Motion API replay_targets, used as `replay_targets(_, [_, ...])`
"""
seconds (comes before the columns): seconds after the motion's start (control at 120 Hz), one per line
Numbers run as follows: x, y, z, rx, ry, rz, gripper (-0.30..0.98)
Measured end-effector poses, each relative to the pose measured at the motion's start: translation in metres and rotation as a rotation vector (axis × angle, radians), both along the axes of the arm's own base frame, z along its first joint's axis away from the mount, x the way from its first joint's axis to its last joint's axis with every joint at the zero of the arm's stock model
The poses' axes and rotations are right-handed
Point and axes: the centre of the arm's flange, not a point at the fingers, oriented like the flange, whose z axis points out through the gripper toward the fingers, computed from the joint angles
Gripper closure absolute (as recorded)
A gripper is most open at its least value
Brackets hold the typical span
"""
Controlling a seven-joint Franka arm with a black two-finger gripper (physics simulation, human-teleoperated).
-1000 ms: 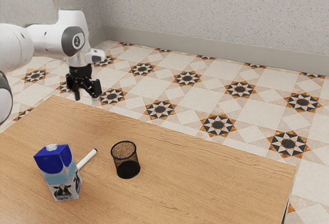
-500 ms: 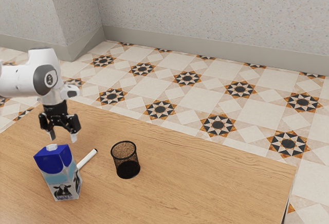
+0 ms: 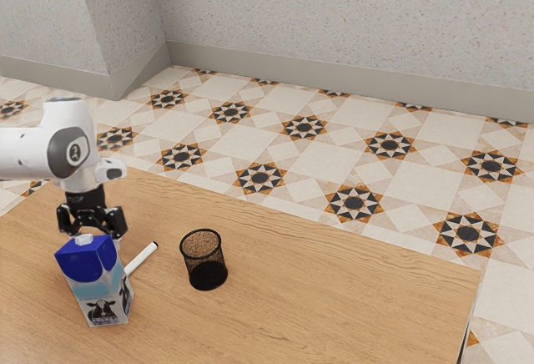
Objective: Put the marker into the pen holder.
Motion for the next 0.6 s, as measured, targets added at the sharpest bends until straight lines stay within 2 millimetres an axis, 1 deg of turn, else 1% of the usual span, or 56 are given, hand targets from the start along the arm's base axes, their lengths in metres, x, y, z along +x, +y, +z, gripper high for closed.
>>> replay_targets(0.083, [-0.011, -0.004, -0.013, 0.008, 0.005, 0.0, 0.02])
replay_targets(0.225, [-0.018, -0.01, -0.023, 0.023, -0.01, 0.003, 0.02])
replay_targets(0.408, [-0.018, -0.01, -0.032, 0.042, -0.024, 0.016, 0.02])
replay_targets(0.6, [-0.013, -0.017, -0.033, 0.056, -0.047, 0.012, 0.03])
